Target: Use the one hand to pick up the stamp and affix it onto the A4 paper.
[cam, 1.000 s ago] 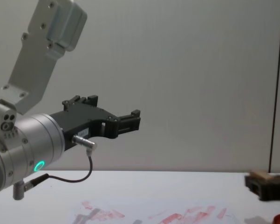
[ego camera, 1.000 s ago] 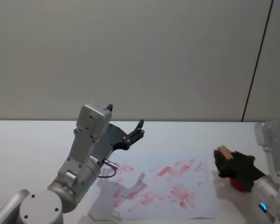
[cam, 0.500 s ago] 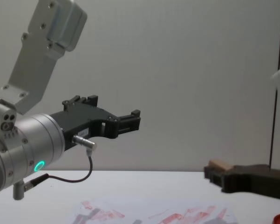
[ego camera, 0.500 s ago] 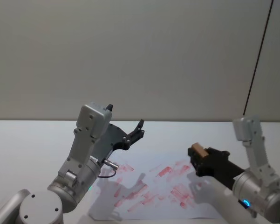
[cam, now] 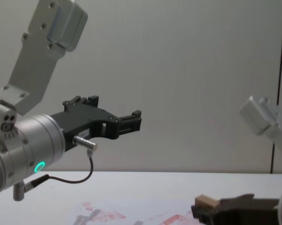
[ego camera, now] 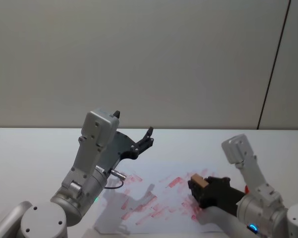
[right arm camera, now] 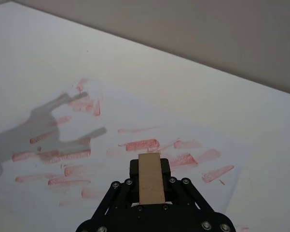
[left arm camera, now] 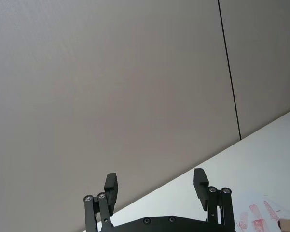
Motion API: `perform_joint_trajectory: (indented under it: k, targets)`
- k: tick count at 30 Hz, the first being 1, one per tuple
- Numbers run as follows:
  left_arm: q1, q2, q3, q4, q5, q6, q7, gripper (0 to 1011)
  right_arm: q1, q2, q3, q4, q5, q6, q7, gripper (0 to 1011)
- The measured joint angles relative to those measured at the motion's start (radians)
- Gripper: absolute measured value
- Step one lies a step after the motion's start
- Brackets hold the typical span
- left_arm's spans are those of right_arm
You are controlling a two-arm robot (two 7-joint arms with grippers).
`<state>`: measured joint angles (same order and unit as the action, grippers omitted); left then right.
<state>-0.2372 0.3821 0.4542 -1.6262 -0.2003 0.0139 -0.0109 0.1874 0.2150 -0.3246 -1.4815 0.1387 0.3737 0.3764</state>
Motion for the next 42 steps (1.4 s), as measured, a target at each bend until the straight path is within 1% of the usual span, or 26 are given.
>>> perform_joint_trajectory:
  k: [3, 7, 20, 33, 38, 42]
  targets:
    - [0.000, 0.000, 0.000, 0.000, 0.000, 0.000, 0.000, 1002, 0.006, -0.003, -0.006, 0.016, -0.021, 0.012, 0.010, 220]
    - [0.000, 0.000, 0.000, 0.000, 0.000, 0.000, 0.000, 1003, 0.014, -0.009, -0.014, 0.038, -0.039, 0.026, 0.015, 220]
    - [0.000, 0.000, 0.000, 0.000, 0.000, 0.000, 0.000, 1003, 0.026, -0.022, -0.023, 0.069, -0.047, 0.045, 0.001, 220]
    - [0.000, 0.000, 0.000, 0.000, 0.000, 0.000, 0.000, 1002, 0.022, -0.026, -0.026, 0.071, -0.031, 0.056, -0.023, 220]
    - [0.000, 0.000, 0.000, 0.000, 0.000, 0.000, 0.000, 1002, 0.023, -0.029, -0.024, 0.067, -0.015, 0.046, -0.037, 220]
    - [0.000, 0.000, 0.000, 0.000, 0.000, 0.000, 0.000, 1003, 0.032, -0.034, -0.015, 0.044, 0.017, 0.029, -0.052, 221]
